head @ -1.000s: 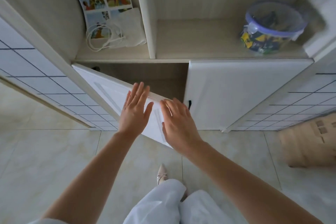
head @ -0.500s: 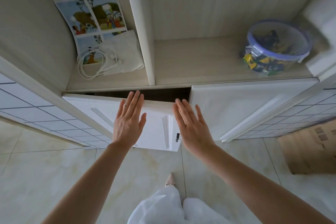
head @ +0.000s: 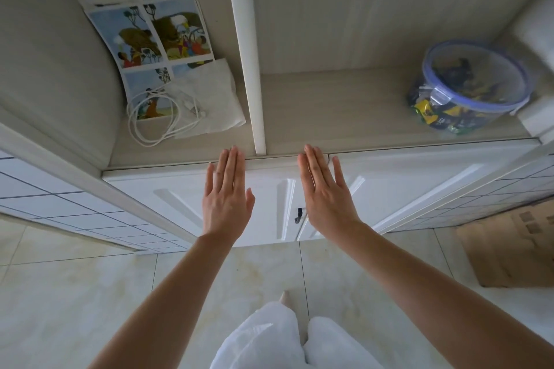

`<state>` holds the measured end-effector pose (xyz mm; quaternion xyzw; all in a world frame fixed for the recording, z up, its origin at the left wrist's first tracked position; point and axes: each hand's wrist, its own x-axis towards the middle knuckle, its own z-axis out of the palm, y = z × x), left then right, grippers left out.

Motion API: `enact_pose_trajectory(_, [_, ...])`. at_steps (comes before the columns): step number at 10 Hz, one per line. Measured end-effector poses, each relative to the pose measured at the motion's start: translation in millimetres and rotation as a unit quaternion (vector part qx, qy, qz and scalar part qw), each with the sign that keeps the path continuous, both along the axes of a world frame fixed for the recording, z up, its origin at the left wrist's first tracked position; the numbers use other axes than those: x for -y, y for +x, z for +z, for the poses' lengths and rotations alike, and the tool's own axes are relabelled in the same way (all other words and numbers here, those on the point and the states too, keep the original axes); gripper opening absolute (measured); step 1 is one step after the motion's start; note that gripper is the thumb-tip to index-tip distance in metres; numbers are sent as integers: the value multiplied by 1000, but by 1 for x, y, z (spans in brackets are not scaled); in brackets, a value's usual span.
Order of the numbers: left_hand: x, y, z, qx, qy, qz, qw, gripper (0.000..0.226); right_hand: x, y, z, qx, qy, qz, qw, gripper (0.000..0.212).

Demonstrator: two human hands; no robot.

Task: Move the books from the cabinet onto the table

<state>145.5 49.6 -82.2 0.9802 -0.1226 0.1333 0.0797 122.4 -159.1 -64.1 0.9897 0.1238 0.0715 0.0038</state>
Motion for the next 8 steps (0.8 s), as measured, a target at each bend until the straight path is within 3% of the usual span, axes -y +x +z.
enact_pose_trajectory(4, [2, 0, 1, -38, 24, 18, 999, 93, 2, 2, 5, -32, 15, 0, 999, 83])
enact_pose_trajectory(8, [26, -44, 20, -96, -58, 39, 993, 80, 17, -50, 10, -96, 76, 14, 992, 70])
